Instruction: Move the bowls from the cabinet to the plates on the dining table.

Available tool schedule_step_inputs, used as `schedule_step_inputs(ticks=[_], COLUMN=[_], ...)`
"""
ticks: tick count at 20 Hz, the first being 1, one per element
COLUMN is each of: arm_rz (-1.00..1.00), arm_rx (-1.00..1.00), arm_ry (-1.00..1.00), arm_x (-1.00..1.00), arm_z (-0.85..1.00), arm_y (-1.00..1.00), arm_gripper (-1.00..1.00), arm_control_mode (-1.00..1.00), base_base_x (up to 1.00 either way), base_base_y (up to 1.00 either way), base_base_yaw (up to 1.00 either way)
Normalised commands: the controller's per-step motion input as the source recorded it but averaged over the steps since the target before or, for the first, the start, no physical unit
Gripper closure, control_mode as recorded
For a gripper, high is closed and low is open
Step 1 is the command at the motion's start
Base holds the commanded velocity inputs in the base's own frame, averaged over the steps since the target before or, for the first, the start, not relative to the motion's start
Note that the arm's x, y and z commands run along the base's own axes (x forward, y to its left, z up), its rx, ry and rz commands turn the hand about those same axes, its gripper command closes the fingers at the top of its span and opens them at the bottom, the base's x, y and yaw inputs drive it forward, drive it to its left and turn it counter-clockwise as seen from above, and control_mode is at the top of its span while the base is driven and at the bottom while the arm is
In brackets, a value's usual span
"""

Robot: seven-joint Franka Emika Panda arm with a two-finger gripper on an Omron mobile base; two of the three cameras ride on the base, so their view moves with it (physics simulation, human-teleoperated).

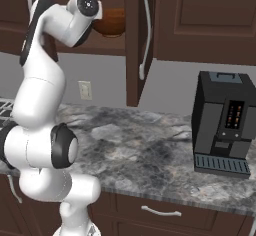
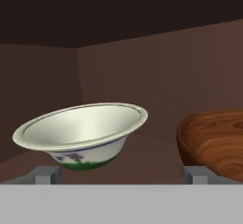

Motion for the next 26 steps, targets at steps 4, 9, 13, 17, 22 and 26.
schedule_step_inputs(ticks=[4,9,13,17,22,26], arm_rz=[0.0,0.01,0.03,0.04,0.04,0.04], arm_rx=[0.0,0.0,0.01,0.08,0.09,0.03], arm_ry=[-0.11,-0.05,0.03,0.1,0.09,0.07], arm_x=[-0.19,-0.29,-0.33,-0.32,-0.33,-0.35], arm_z=[-0.14,-0.07,0.02,0.0,0.0,0.05], arm_y=[0.62,0.6,0.5,0.39,0.38,0.43], arm_gripper=[-1.0,-1.0,-1.0,-1.0,-1.0,-1.0], arm_control_mode=[-1.0,-1.0,-1.0,-1.0,-1.0,-1.0], base_base_x=[0.0,0.0,0.0,0.0,0.0,0.0], base_base_y=[0.0,0.0,0.0,0.0,0.0,0.0], base_base_yaw=[0.0,0.0,0.0,0.0,0.0,0.0])
